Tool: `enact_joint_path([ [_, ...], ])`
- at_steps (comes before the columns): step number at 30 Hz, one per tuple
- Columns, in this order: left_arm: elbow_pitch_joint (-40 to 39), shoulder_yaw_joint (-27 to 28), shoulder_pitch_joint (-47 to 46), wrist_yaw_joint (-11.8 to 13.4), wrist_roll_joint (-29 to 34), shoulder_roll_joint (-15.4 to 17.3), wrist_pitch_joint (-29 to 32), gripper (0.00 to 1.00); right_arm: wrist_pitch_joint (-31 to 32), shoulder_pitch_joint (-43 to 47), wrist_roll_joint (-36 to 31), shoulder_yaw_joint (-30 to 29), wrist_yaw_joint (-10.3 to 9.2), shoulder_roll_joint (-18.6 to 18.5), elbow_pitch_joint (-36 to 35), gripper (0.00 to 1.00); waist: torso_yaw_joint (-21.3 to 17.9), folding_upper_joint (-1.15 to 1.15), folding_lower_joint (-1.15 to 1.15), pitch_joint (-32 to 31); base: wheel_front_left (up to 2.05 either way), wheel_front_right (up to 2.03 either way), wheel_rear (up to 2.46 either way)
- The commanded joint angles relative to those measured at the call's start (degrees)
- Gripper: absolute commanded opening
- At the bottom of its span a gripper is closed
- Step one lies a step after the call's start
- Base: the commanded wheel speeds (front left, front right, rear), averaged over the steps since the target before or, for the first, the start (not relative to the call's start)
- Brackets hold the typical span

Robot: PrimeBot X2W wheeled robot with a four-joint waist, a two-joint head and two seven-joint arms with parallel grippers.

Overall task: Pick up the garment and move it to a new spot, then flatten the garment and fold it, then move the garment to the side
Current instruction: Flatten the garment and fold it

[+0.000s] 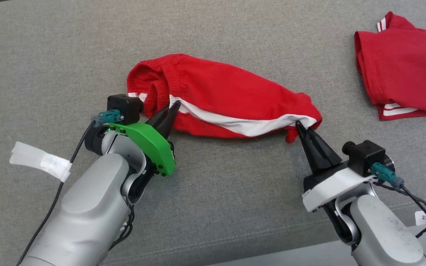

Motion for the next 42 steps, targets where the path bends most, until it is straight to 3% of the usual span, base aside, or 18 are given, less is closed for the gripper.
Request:
enact_joint_path([
  [1, -1.0, 0.5, -1.0, 0.1, -0.1, 0.9, -1.1, 0.0, -0.2, 0.0, 0.2, -0.7, -0.01, -0.7, -1.0, 0.0, 0.2, 0.0, 0.0, -0.8, 0.0, 0.0, 0.0],
  [7, -9.0, 2.7, 0.7, 2.3, 0.5, 4.5, -4.2, 0.0, -0.2, -0.2, 0.2, -2.0, -0.02, -3.9, -5.0, 0.0, 0.9, 0.0, 0.0, -3.0, 0.0, 0.0, 0.0],
  [13, -21.7, 5.6, 2.0, 6.5, 1.7, 10.1, -5.0, 0.0, 3.0, -3.1, 0.5, -1.9, -0.05, -8.2, -11.7, 0.0, 1.8, 0.0, 0.0, -5.3, 0.0, 0.0, 0.0],
  [21, -35.6, 10.1, -0.6, 12.1, 2.9, 17.4, -1.4, 0.0, 8.3, -11.3, 0.6, -0.5, -0.07, -12.9, -19.2, 0.0, 2.6, 0.0, 0.0, -8.7, 0.0, 0.0, 0.0],
  [26, -39.2, 12.0, -3.4, 13.5, 2.5, 19.7, 1.3, 0.0, 10.1, -16.0, 1.0, 0.1, -0.08, -13.9, -20.4, 0.0, 3.1, 0.0, 0.0, -10.0, 0.0, 0.0, 0.0],
  [34, -39.3, 13.3, -7.8, 12.4, -1.7, 20.1, 7.2, 0.0, 13.5, -23.6, 4.1, 2.7, -0.1, -15.3, -18.4, 0.0, 3.7, 0.0, 0.0, -10.7, 0.0, 0.0, 0.0],
  [42, -25.1, 13.4, -15.1, 9.5, -2.8, 16.8, 6.9, 0.0, 15.0, -35.5, 7.0, 9.9, -0.13, -15.5, -3.8, 0.0, 3.4, 0.0, 0.0, -7.7, 0.0, 0.0, 0.0],
])
